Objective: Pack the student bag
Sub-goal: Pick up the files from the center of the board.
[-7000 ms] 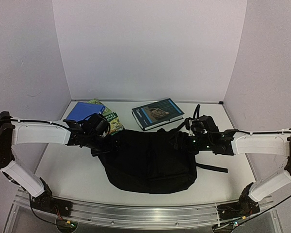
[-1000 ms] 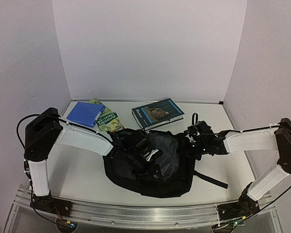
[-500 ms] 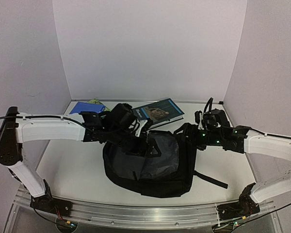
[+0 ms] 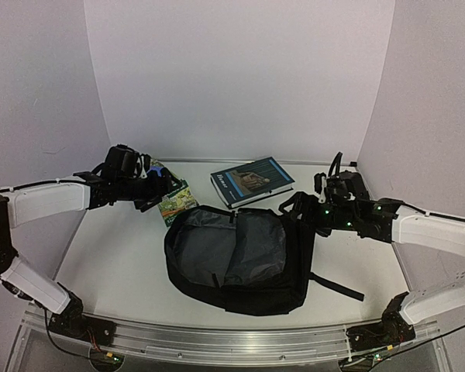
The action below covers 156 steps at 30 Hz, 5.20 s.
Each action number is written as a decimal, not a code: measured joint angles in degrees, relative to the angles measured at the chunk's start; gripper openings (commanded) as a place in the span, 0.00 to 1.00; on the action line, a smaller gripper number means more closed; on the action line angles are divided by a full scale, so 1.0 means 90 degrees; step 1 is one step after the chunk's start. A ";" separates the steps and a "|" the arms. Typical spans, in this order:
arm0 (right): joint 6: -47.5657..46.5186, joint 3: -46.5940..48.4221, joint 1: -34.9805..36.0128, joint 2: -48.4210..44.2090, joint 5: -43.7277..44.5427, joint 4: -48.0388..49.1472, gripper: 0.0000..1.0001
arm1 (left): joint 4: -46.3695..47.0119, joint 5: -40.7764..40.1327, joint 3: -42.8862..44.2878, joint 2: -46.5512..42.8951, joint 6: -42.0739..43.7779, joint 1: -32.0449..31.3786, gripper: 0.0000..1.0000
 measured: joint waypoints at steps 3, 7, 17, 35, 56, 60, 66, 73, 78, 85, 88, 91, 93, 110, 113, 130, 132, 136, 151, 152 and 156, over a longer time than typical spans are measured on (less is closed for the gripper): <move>-0.0002 0.0064 -0.0002 -0.0002 0.0025 -0.0015 0.93 | 0.1004 0.0139 -0.0566 0.0243 -0.0489 0.0696 0.89; 0.0003 0.0085 0.0000 -0.0048 0.0046 -0.0011 0.94 | 0.2241 0.0140 -0.0967 0.0852 -0.0969 0.1264 0.89; 0.0037 0.0085 -0.0001 -0.0328 0.0112 -0.0014 0.94 | 0.4710 -0.0216 -0.1453 0.2490 -0.2034 0.1747 0.89; 0.0073 0.0256 -0.0002 -0.0333 0.0211 -0.0037 0.94 | 0.6531 -0.0100 -0.0962 0.4052 -0.2497 0.1999 0.70; 0.0107 0.0382 -0.0002 -0.0272 0.0222 -0.0063 0.94 | 0.6113 0.0198 -0.0818 0.3363 -0.1391 0.2110 0.13; 0.0074 0.0395 0.0000 -0.0272 0.0227 -0.0074 0.94 | 0.5677 0.0501 -0.0918 0.2593 -0.1024 0.2117 0.12; -0.0270 0.0658 -0.0002 -0.0173 0.0098 -0.0159 0.98 | 0.4389 0.1372 -0.0935 0.1286 -0.0258 0.2117 0.09; -0.1082 0.1321 -0.0002 0.0012 -0.0387 -0.0239 0.98 | 0.2012 0.2598 -0.0646 -0.0290 0.0879 0.1840 0.10; -0.1767 0.2234 -0.0002 0.0542 -0.1224 -0.0428 0.98 | 0.0526 0.3101 -0.0168 -0.0901 0.1624 0.0786 0.10; -0.2377 0.3217 -0.0002 0.1168 -0.2072 -0.0971 0.98 | -0.0351 0.4060 -0.0160 -0.1724 0.1887 -0.0136 0.10; -0.2388 0.3377 -0.0002 0.1260 -0.2286 -0.1038 0.98 | -0.0317 0.4116 -0.0318 -0.2090 0.1790 -0.0369 0.06; -0.2235 0.3367 -0.0002 0.1338 -0.2525 -0.1004 0.98 | 0.0170 0.4111 -0.0767 -0.2489 0.1429 -0.0502 0.01; -0.2081 0.3254 -0.0002 0.1381 -0.2661 -0.0869 0.98 | 0.0585 0.4047 -0.1073 -0.2641 0.1166 -0.0544 0.00; -0.0587 0.1382 -0.0006 0.1217 -0.2359 0.0548 0.98 | 0.1240 0.2954 -0.1373 -0.2288 0.0119 -0.0611 0.00; -0.0673 0.1381 -0.0104 0.1117 -0.2377 0.0639 0.98 | 0.1187 0.3019 -0.1373 -0.2257 0.0104 -0.0608 0.00; -0.2034 0.1359 -0.0789 0.0804 -0.4530 0.0671 0.98 | 0.1123 0.4318 -0.1373 -0.2725 -0.0333 -0.0611 0.00; -0.2151 0.1360 -0.0789 0.0804 -0.4597 0.0590 0.98 | 0.1138 0.4494 -0.1372 -0.2732 -0.0363 -0.0611 0.00; -0.2328 0.1402 -0.0789 0.0834 -0.4621 0.0430 0.98 | 0.1137 0.4765 -0.1347 -0.2740 -0.0414 -0.0611 0.00; -0.2704 0.1573 -0.0790 0.1273 -0.5421 0.0270 0.62 | 0.1058 0.5343 -0.0953 -0.2741 -0.0349 -0.0611 0.00; -0.2702 0.1592 -0.0789 0.1271 -0.5548 0.0268 0.55 | 0.1036 0.5354 -0.0940 -0.2713 -0.0324 -0.0611 0.00; -0.2756 0.1635 -0.0795 0.1252 -0.5918 0.0283 0.24 | 0.1006 0.5380 -0.0914 -0.2537 -0.0272 -0.0610 0.07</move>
